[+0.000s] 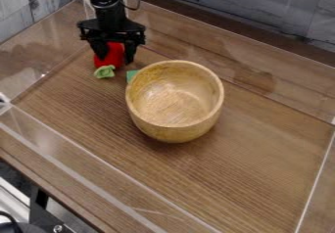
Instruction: Move the red fruit to the right side of the table
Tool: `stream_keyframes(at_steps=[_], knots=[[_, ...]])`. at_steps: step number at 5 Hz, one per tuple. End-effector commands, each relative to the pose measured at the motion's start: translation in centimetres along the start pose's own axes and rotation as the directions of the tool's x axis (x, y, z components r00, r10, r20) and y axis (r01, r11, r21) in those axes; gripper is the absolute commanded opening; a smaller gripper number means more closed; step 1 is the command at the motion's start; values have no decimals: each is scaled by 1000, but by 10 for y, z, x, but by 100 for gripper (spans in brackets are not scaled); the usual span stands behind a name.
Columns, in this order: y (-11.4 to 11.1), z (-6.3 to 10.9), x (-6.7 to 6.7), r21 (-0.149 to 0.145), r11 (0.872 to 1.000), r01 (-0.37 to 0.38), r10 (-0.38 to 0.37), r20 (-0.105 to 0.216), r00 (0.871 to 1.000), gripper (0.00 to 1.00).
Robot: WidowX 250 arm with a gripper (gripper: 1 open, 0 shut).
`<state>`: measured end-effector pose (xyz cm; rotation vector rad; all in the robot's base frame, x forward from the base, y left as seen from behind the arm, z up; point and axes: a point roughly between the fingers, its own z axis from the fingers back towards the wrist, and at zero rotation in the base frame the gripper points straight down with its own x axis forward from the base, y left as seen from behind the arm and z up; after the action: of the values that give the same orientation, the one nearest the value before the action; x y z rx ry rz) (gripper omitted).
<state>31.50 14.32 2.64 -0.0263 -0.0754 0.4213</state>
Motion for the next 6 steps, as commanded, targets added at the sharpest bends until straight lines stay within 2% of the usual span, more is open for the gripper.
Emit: stream_keyframes(at_steps=[1, 3, 4, 5, 6], knots=[[-9, 12, -1, -3, 1000, 5, -5, 12, 1000, 0], [-28, 51, -1, -1, 1000, -21, 22, 47, 999, 0], [-47, 74, 0, -9, 999, -35, 35, 66, 997, 0], [-66, 87, 5, -26, 999, -30, 32, 84, 996, 0], [-96, 93, 10, -42, 999, -11, 15, 93, 996, 0]])
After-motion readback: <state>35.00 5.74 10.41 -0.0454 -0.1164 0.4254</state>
